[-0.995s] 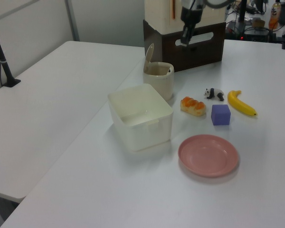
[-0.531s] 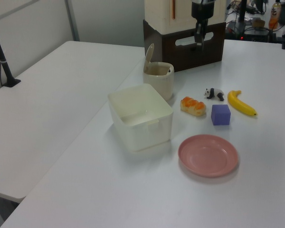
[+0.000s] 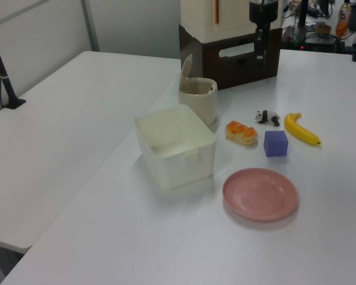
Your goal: Open the trash can
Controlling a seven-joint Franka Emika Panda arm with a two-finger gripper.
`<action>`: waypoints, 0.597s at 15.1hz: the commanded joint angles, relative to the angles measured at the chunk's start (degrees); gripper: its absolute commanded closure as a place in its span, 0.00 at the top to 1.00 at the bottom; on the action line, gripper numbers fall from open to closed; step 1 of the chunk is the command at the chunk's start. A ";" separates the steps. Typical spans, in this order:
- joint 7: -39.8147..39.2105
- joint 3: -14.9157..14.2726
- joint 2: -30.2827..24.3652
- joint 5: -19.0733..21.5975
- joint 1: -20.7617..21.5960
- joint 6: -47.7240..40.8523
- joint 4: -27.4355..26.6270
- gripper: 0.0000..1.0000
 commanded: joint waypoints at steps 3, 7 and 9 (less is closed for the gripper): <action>1.31 -0.56 -1.79 -0.78 0.53 -0.78 -1.86 1.00; 1.40 -0.82 -1.79 -0.60 0.18 -0.69 -1.33 1.00; 1.40 -0.91 -1.79 -0.16 0.09 -0.69 -1.15 1.00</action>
